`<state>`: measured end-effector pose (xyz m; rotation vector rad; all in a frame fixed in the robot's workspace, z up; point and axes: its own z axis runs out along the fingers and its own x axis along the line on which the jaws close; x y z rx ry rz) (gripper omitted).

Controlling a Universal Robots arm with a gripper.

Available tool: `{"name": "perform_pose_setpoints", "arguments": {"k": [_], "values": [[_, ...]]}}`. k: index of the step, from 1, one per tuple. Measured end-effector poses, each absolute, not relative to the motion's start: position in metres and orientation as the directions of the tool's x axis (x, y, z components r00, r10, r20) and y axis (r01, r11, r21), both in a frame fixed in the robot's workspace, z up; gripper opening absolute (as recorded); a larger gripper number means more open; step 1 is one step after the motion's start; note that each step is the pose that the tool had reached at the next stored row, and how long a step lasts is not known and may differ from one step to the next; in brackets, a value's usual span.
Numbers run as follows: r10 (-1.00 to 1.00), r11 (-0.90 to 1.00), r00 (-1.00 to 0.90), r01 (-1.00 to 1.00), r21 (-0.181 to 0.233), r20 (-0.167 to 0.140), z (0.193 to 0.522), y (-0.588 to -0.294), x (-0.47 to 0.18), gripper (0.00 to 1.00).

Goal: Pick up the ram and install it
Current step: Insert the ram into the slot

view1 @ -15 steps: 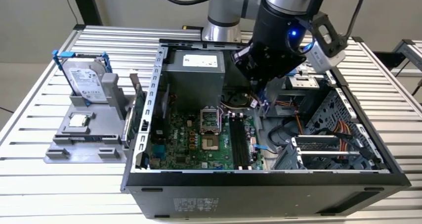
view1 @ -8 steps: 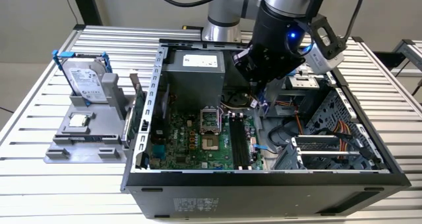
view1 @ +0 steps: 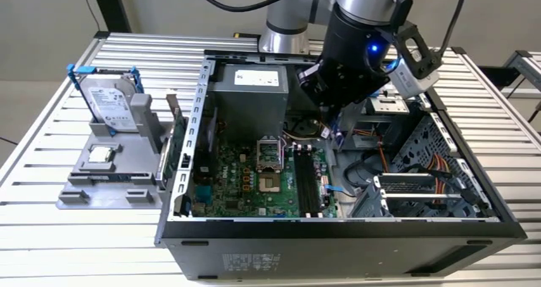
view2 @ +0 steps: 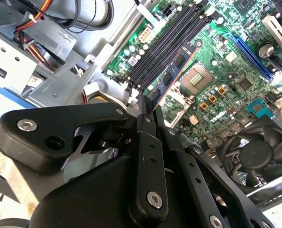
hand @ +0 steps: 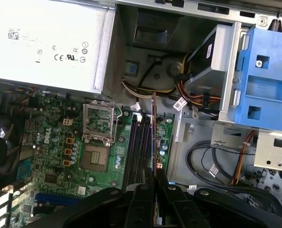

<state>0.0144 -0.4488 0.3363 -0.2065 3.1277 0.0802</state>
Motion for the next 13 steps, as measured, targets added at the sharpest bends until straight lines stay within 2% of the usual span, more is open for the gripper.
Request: {"name": "perform_pose_setpoints", "arguments": {"k": [13], "values": [[-0.130,0.990,-0.992,-0.130,0.051,-0.005,0.3307,-0.4488,0.0144,0.00]]}}
